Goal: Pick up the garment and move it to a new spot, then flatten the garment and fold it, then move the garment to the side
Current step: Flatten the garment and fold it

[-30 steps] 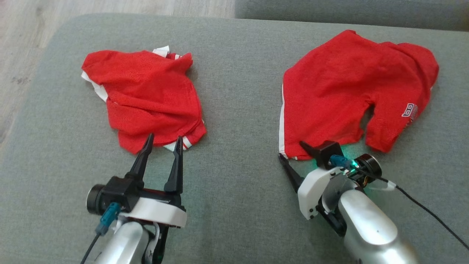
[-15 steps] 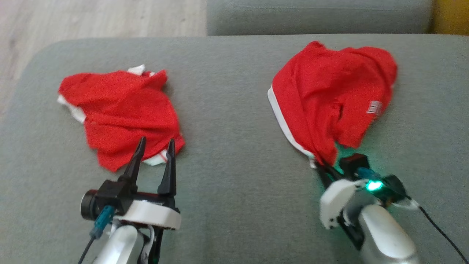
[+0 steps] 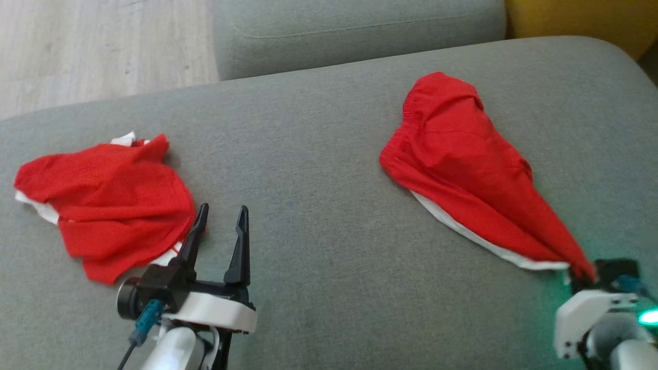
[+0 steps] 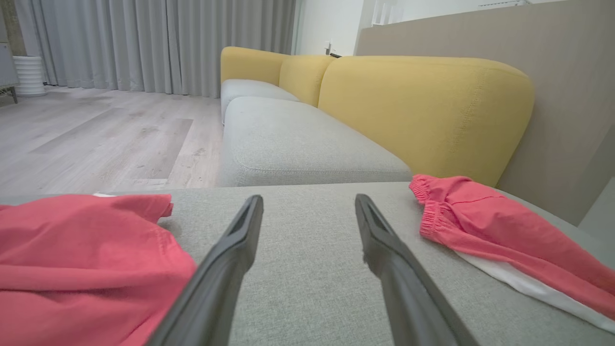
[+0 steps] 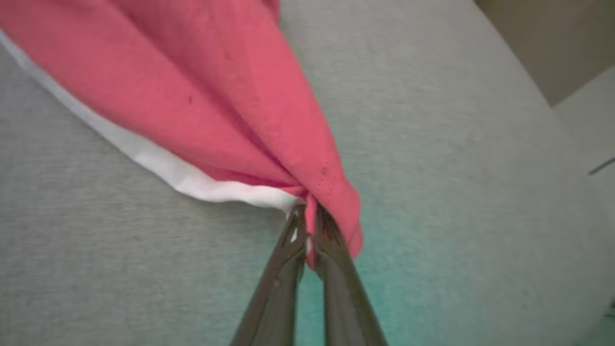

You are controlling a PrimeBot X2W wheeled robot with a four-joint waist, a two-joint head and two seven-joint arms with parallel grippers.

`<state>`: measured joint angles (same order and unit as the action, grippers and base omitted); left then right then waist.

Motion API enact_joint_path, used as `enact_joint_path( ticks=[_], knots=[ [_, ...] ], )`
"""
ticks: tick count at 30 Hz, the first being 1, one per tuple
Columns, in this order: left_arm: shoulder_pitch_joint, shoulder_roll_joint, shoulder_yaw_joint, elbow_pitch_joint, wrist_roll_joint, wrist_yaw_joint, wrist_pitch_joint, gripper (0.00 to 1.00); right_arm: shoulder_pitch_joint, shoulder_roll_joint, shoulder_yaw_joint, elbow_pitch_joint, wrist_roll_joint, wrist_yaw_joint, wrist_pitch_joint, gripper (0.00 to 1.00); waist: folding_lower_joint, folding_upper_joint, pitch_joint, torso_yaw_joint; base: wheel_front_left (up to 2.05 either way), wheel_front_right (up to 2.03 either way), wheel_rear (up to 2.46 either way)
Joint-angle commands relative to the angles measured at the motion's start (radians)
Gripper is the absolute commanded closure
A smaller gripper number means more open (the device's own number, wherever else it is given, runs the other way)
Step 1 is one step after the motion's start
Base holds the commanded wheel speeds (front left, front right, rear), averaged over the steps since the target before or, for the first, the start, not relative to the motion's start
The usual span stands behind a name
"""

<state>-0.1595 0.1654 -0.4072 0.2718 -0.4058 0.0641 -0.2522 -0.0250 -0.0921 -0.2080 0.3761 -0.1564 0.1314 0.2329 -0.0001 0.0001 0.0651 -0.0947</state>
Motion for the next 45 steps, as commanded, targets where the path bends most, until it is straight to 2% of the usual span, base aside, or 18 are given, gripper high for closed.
enact_joint_path(
  ticks=[1,4,8,12,13,19,26,31,38,45],
  knots=[
    [-0.036,0.005,0.041,-0.027,0.009,-0.003,-0.010,0.00,-0.037,0.003,-0.002,-0.069,-0.011,-0.001,-0.017,0.00,0.0001,-0.0001,0.004,-0.006,0.00,0.00,0.00],
    [-0.041,0.004,0.043,-0.023,0.012,-0.005,-0.010,0.00,-0.049,0.026,-0.006,-0.120,-0.003,-0.001,-0.047,0.00,0.0001,-0.0001,0.008,-0.009,0.00,0.00,0.00],
    [-0.044,0.005,0.042,-0.015,0.014,-0.012,-0.010,0.00,-0.059,0.039,0.046,-0.181,0.028,-0.001,-0.123,0.00,0.0001,-0.0001,0.005,-0.004,0.00,0.00,0.00],
    [-0.044,0.006,0.043,-0.010,0.014,-0.014,-0.010,0.00,-0.054,0.041,0.150,-0.229,0.112,-0.001,-0.211,0.00,0.0001,-0.0001,-0.002,0.008,0.00,0.00,0.00],
    [-0.044,0.006,0.043,-0.010,0.014,-0.014,-0.010,0.00,-0.054,0.041,0.150,-0.229,0.112,-0.001,-0.211,0.00,0.0001,-0.0001,-0.002,0.008,0.00,0.00,0.00],
    [-0.046,0.003,0.034,-0.008,0.016,-0.018,-0.009,0.00,-0.042,0.042,0.317,-0.229,0.206,-0.001,-0.328,0.00,0.0001,-0.0001,0.002,0.039,0.00,0.00,0.00],
    [-0.066,0.003,0.022,-0.015,0.022,-0.017,-0.004,0.00,-0.132,0.042,0.368,-0.121,0.176,-0.001,-0.337,0.00,0.0001,-0.0001,0.054,0.096,0.00,0.00,0.00],
    [-0.090,-0.002,0.009,-0.013,0.025,-0.023,-0.001,0.00,-0.238,0.042,0.369,0.006,0.135,-0.001,-0.308,0.00,0.0001,-0.0001,0.097,0.145,0.00,0.00,0.00],
    [-0.123,-0.014,-0.004,-0.005,0.027,-0.031,-0.002,0.00,-0.365,0.042,0.306,0.206,0.060,-0.001,-0.293,0.00,0.0001,-0.0001,0.137,0.203,0.00,0.00,0.00],
    [-0.137,-0.019,-0.008,0.006,0.028,-0.033,-0.005,0.00,-0.456,0.042,0.249,0.357,0.006,-0.001,-0.338,0.00,0.0001,-0.0001,0.159,0.233,0.00,0.00,0.00]
  ],
)
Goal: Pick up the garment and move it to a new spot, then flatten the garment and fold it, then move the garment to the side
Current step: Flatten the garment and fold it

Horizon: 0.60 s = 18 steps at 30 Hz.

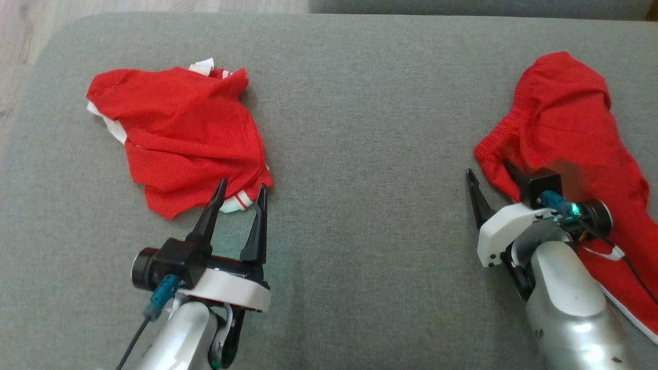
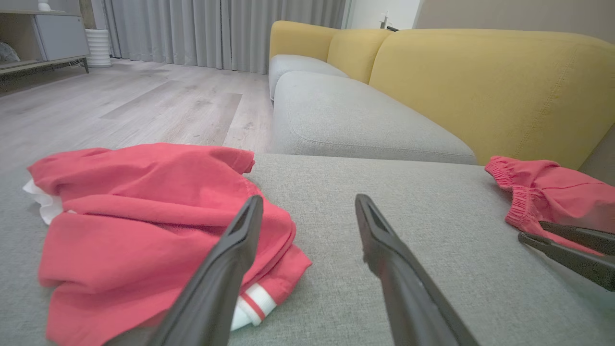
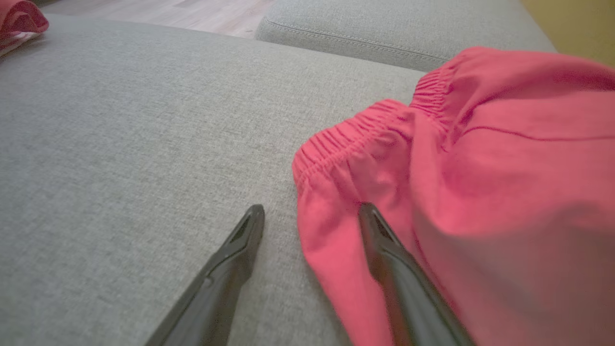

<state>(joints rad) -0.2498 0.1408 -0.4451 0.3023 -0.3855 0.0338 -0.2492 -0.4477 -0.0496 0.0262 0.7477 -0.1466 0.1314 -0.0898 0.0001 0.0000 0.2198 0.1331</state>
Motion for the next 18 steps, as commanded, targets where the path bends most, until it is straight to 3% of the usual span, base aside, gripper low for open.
enact_joint_path(
  ticks=[1,3,4,5,13,18],
  knots=[
    [-0.047,0.005,0.030,-0.024,0.008,-0.003,-0.008,0.00,-0.045,-0.001,0.012,0.006,0.000,-0.001,-0.024,0.00,-0.0001,0.0000,0.006,0.007,0.00,0.00,0.00],
    [-0.049,0.005,0.030,-0.021,0.007,-0.004,-0.009,0.00,-0.066,-0.001,0.016,0.042,0.013,-0.001,-0.044,0.06,-0.0001,0.0000,0.008,0.009,0.00,0.00,0.00],
    [-0.049,0.005,0.030,-0.020,0.007,-0.004,-0.009,0.00,-0.076,-0.001,0.020,0.057,0.026,-0.001,-0.056,0.82,-0.0001,0.0000,0.009,0.010,0.00,0.00,0.00],
    [-0.050,0.004,0.030,-0.018,0.007,-0.004,-0.009,0.00,-0.086,-0.001,0.026,0.071,0.044,-0.001,-0.071,1.00,-0.0001,0.0000,0.008,0.010,0.00,0.00,0.00],
    [-0.047,0.005,0.029,-0.004,0.008,-0.002,-0.010,0.00,-0.117,-0.001,0.189,0.115,0.239,-0.001,-0.146,1.00,-0.0001,0.0000,-0.018,-0.003,0.00,0.00,0.00],
    [-0.039,0.009,0.030,-0.001,0.006,0.002,-0.011,0.00,-0.107,-0.001,0.367,0.062,0.401,-0.001,-0.163,1.00,-0.0001,0.0000,-0.041,-0.012,0.00,0.00,0.00]
  ],
)
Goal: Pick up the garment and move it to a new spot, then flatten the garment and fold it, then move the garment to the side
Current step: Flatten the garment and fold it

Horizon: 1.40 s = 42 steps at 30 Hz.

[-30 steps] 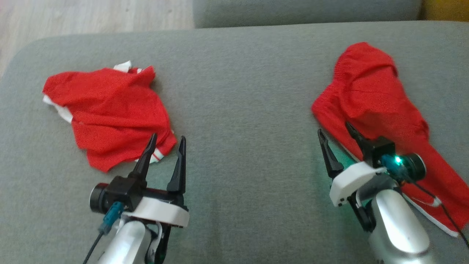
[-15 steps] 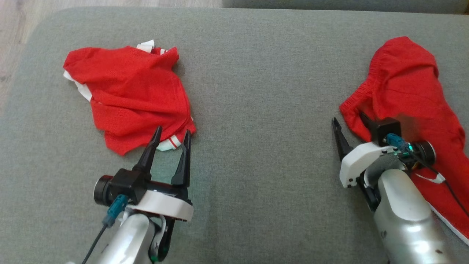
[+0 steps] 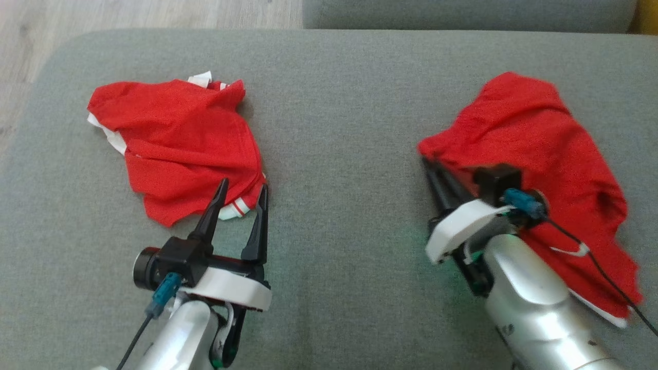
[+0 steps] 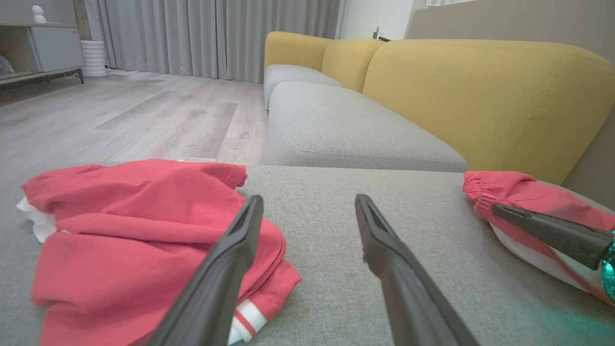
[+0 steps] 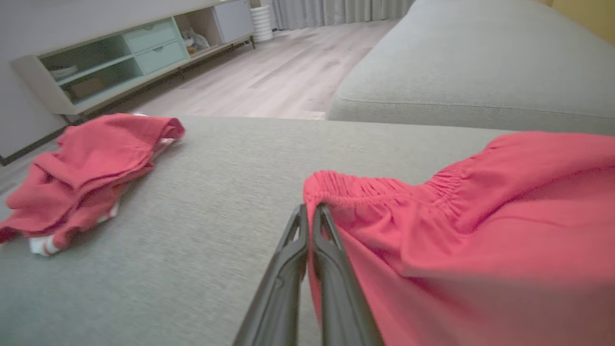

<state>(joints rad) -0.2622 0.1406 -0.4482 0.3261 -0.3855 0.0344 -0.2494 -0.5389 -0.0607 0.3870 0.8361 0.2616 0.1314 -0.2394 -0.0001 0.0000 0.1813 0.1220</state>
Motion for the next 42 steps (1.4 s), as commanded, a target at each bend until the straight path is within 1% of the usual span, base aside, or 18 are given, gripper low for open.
enact_joint_path(
  ticks=[1,7,9,11,14,17,22,23,27,28,29,32,36,39,40,42],
  knots=[
    [-0.025,0.010,0.032,-0.024,0.005,0.001,-0.011,0.00,-0.013,0.010,0.046,-0.043,0.025,-0.001,-0.014,1.00,0.0001,0.0000,-0.007,-0.002,0.00,0.00,0.00],
    [-0.012,0.013,0.027,-0.022,0.001,0.003,-0.011,0.00,0.018,0.010,0.299,-0.169,0.225,-0.001,0.019,1.00,0.0001,0.0000,-0.034,0.001,0.00,0.00,0.00],
    [-0.005,0.014,0.026,-0.024,0.000,0.005,-0.011,0.00,0.028,0.009,0.368,-0.209,0.286,-0.001,0.044,1.00,0.0001,0.0000,-0.040,0.002,0.00,0.00,0.00],
    [0.001,0.016,0.027,-0.028,-0.002,0.007,-0.011,0.00,0.031,-0.007,0.416,-0.239,0.335,-0.001,0.065,1.00,0.0001,0.0000,-0.040,0.004,0.00,0.00,0.00],
    [0.007,0.020,0.026,-0.035,-0.003,0.008,-0.011,0.00,0.017,-0.044,0.438,-0.251,0.379,-0.001,0.077,1.00,0.0001,0.0000,-0.033,0.009,0.00,0.00,0.00],
    [0.005,0.021,0.023,-0.042,-0.003,0.009,-0.011,0.00,-0.008,-0.070,0.426,-0.216,0.399,-0.001,0.087,1.00,0.0001,0.0000,-0.019,0.015,0.00,0.00,0.00],
    [-0.008,0.016,0.013,-0.047,-0.001,0.007,-0.010,0.00,-0.065,-0.091,0.410,-0.104,0.349,-0.001,0.095,1.00,0.0001,0.0000,0.007,0.027,0.00,0.00,0.00],
    [-0.013,0.015,0.010,-0.047,-0.001,0.006,-0.010,0.00,-0.085,-0.089,0.403,-0.056,0.325,-0.001,0.096,1.00,0.0001,0.0000,0.016,0.031,0.00,0.00,0.00],
    [-0.021,0.014,0.007,-0.044,-0.002,0.006,-0.010,0.00,-0.115,-0.077,0.411,0.025,0.271,-0.001,0.098,1.00,0.0001,0.0000,0.026,0.032,0.00,0.00,0.00],
    [-0.023,0.015,0.007,-0.043,-0.003,0.006,-0.010,0.00,-0.122,-0.073,0.414,0.039,0.253,-0.001,0.089,0.56,0.0001,0.0000,0.028,0.030,0.00,0.00,0.00],
    [-0.024,0.016,0.008,-0.042,-0.003,0.007,-0.010,0.00,-0.126,-0.066,0.412,0.050,0.244,-0.001,0.077,0.00,0.0001,0.0000,0.029,0.027,0.00,0.00,0.00],
    [-0.029,0.020,0.012,-0.041,-0.005,0.009,-0.010,0.00,-0.133,-0.046,0.399,0.065,0.239,-0.001,0.045,0.00,0.0001,0.0000,0.029,0.010,0.00,0.00,0.00],
    [-0.034,0.026,0.016,-0.039,-0.007,0.010,-0.010,0.00,-0.125,-0.038,0.365,0.050,0.240,-0.001,0.004,0.00,0.0001,0.0000,0.013,-0.019,0.00,0.00,0.00],
    [-0.034,0.029,0.022,-0.037,-0.010,0.012,-0.011,0.00,-0.109,-0.044,0.342,0.028,0.237,-0.001,-0.009,0.00,0.0001,0.0000,0.000,-0.037,0.00,0.00,0.00],
    [-0.032,0.034,0.027,-0.036,-0.012,0.016,-0.011,0.00,-0.092,-0.064,0.319,-0.007,0.207,-0.001,-0.017,0.00,0.0001,0.0000,-0.013,-0.057,0.00,0.00,0.00],
    [-0.028,0.038,0.033,-0.037,-0.015,0.019,-0.011,0.00,-0.058,-0.076,0.280,-0.057,0.190,-0.001,-0.020,0.00,0.0001,0.0000,-0.025,-0.080,0.00,0.00,0.00]
  ],
)
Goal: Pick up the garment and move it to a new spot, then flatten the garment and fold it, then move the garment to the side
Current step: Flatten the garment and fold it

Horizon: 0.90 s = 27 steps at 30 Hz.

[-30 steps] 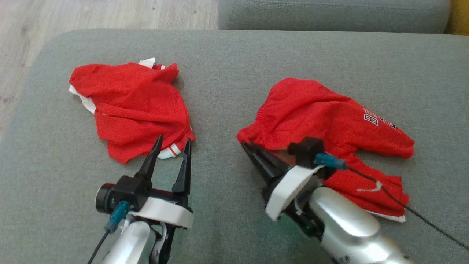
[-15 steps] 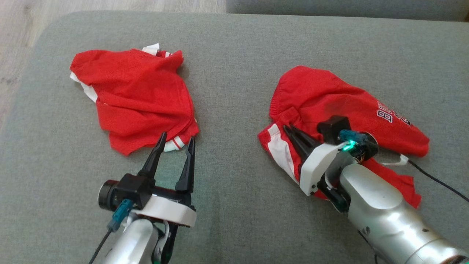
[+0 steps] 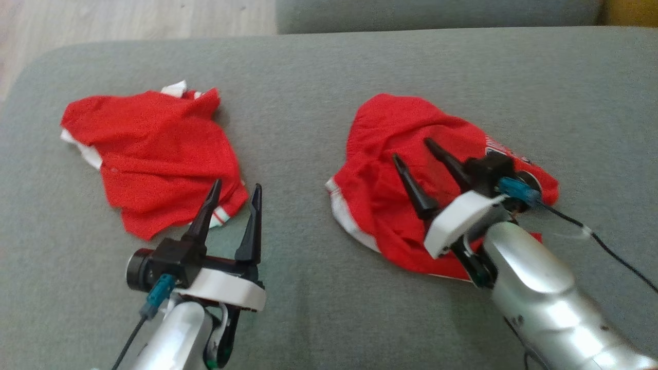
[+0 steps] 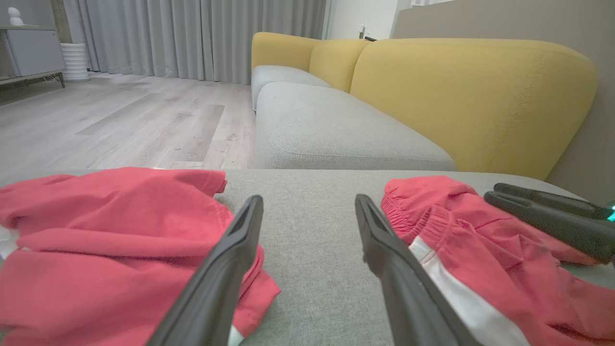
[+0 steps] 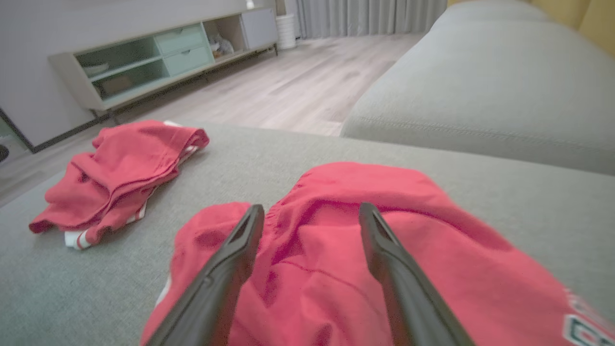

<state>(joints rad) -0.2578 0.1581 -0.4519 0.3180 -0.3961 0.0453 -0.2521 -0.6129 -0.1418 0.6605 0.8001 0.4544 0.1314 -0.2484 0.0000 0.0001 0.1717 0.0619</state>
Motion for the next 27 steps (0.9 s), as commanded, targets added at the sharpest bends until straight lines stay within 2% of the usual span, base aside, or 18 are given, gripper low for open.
enact_joint_path(
  ticks=[1,3,7,10,14,20,27],
  knots=[
    [-0.029,0.023,0.040,-0.030,-0.006,0.010,-0.008,0.00,0.035,-0.003,-0.014,-0.051,-0.014,-0.001,-0.012,0.00,0.0000,-0.0001,-0.021,-0.032,0.00,0.00,0.00],
    [-0.023,0.028,0.046,-0.031,-0.008,0.012,-0.009,0.00,0.080,-0.024,-0.077,-0.118,-0.049,-0.001,-0.013,0.00,0.0000,-0.0001,-0.032,-0.054,0.00,0.00,0.00],
    [-0.014,0.033,0.057,-0.032,-0.014,0.012,-0.009,0.00,0.214,-0.041,-0.274,-0.255,-0.143,-0.001,-0.013,0.00,0.0000,-0.0001,-0.055,-0.087,0.00,0.00,0.00],
    [-0.004,0.036,0.064,-0.033,-0.018,0.011,-0.009,0.00,0.336,-0.009,-0.426,-0.352,-0.218,-0.001,-0.013,0.00,0.0000,-0.0001,-0.070,-0.109,0.00,0.00,0.00],
    [0.007,0.037,0.073,-0.036,-0.021,0.011,-0.009,0.00,0.490,0.045,-0.569,-0.464,-0.329,-0.001,-0.012,0.00,0.0000,-0.0001,-0.076,-0.132,0.00,0.00,0.00],
    [0.011,0.025,0.078,-0.039,-0.015,0.003,-0.010,0.00,0.606,0.087,-0.656,-0.544,-0.394,-0.001,0.021,0.00,0.0000,-0.0001,-0.069,-0.149,0.00,0.00,0.00],
    [0.003,0.019,0.078,-0.035,-0.003,-0.008,-0.010,0.00,0.633,0.091,-0.658,-0.540,-0.388,-0.001,0.106,0.00,0.0000,-0.0001,-0.049,-0.148,0.00,0.00,0.00]
  ],
)
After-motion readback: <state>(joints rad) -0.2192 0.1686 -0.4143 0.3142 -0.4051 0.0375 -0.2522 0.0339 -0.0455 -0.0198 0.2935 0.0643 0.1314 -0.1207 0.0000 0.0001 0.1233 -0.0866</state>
